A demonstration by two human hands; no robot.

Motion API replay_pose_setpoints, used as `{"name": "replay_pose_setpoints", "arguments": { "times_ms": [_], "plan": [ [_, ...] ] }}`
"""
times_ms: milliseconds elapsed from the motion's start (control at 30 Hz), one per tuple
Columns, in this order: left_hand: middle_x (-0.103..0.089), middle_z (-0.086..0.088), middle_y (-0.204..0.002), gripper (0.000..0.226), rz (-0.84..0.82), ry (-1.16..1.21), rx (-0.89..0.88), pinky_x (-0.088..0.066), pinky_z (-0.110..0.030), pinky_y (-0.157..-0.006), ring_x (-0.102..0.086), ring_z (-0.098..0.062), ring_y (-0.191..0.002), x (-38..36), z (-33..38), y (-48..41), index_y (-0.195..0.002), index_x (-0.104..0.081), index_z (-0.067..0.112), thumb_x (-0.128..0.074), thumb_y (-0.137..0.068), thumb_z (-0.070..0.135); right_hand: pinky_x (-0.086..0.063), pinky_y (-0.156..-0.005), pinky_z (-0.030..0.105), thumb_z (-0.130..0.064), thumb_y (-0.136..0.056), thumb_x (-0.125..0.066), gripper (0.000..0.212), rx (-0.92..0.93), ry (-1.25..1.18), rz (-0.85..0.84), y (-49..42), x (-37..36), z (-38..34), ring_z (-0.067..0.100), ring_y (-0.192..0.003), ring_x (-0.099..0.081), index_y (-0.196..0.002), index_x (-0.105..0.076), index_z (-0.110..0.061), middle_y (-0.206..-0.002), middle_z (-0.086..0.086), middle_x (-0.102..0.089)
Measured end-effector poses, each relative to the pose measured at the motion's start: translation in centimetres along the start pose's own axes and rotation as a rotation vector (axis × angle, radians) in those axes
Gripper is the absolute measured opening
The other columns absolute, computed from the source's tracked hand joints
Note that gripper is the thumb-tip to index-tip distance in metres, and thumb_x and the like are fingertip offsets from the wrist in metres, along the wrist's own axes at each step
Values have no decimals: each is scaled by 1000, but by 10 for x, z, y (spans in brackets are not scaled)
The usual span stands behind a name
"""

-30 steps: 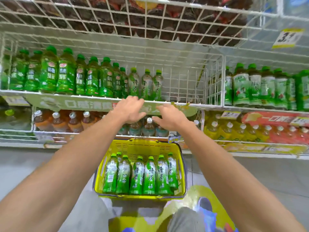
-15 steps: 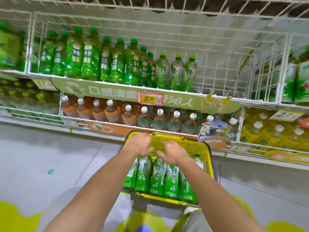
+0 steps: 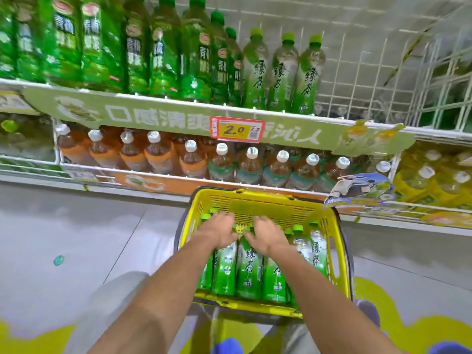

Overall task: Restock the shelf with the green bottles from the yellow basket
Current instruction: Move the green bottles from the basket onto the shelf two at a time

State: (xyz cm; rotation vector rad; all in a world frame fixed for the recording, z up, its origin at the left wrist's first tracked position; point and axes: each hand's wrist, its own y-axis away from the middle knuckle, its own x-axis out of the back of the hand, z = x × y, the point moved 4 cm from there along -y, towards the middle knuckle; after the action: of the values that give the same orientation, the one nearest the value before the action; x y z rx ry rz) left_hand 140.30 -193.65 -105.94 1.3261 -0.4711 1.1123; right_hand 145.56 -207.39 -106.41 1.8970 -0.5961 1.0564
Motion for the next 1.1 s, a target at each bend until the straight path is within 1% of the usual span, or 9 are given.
{"name": "replay_pose_setpoints", "arguments": {
  "times_ms": [167, 333, 500, 633, 700, 767, 900, 1000, 1100],
  "plan": [
    [-44, -16, -142, 50, 3, 134, 60, -41, -41, -103, -48, -34, -131, -14, -5, -12, -131, -49, 6, -63, -95, 36, -48, -96, 41, -39, -97, -57, 43, -39, -83, -58, -15, -17, 7, 36, -118, -57, -126, -52, -7, -129, 16, -56],
    [-47, -16, -142, 64, 6, 208, 72, -45, -42, -102, -51, -34, -128, -12, -3, -11, -137, -43, 7, -75, -87, 31, -47, -105, 42, -40, -91, -66, 59, -60, -166, -91, -17, -10, 9, 33, -126, -54, -138, -51, -8, -140, 14, -53],
    [-57, -11, -133, 72, 46, 298, 38, -51, -43, -97, -59, -30, -117, -6, 6, 0, -135, -42, 11, -84, -79, 29, -52, -96, 39, -43, -84, -78, 66, -51, -248, -88, -10, 2, 16, 29, -111, -64, -137, -52, -13, -135, 11, -57],
    [-57, -5, -127, 64, 93, 483, 27, -52, -37, -91, -57, -23, -108, -5, 1, 17, -128, -43, 17, -85, -79, 23, -53, -81, 35, -45, -79, -82, 67, -39, -352, -52, 3, 7, 22, 20, -99, -60, -132, -50, -18, -109, 0, -60],
    [-56, -4, -126, 62, 124, 532, 15, -50, -37, -92, -55, -22, -111, -6, 1, 24, -128, -43, 19, -83, -81, 22, -47, -69, 23, -41, -78, -84, 72, -58, -444, -46, 10, 6, 25, 14, -90, -55, -135, -48, -16, -95, -7, -52],
    [-52, 0, -123, 60, 163, 580, 15, -47, -36, -93, -51, -20, -115, -7, 2, 31, -129, -43, 19, -82, -83, 21, -41, -67, 14, -37, -77, -86, 80, -75, -525, -46, 16, 7, 27, 12, -94, -50, -140, -46, -12, -93, -12, -46],
    [-48, 3, -127, 64, 186, 680, -5, -49, -41, -98, -49, -18, -121, -13, 3, 38, -133, -43, 25, -82, -82, 19, -37, -60, 11, -34, -77, -87, 79, -83, -597, -55, 24, 12, 30, 8, -91, -46, -142, -49, -11, -85, -18, -38],
    [-49, 2, -125, 71, 199, 710, 16, -54, -36, -84, -53, -20, -113, -16, -3, 39, -136, -41, 23, -83, -79, 23, -41, -74, 9, -30, -79, -86, 80, -102, -623, -79, 32, 14, 29, 16, -112, -51, -146, -45, -12, -110, -4, -55],
    [-54, 1, -129, 74, 210, 733, 61, -52, -33, -88, -55, -22, -117, -16, -12, 40, -137, -48, 15, -85, -75, 29, -42, -107, 31, -36, -78, -86, 97, -108, -630, -103, 46, 8, 21, 27, -140, -43, -154, -31, -11, -153, 9, -43]
  ]
}}
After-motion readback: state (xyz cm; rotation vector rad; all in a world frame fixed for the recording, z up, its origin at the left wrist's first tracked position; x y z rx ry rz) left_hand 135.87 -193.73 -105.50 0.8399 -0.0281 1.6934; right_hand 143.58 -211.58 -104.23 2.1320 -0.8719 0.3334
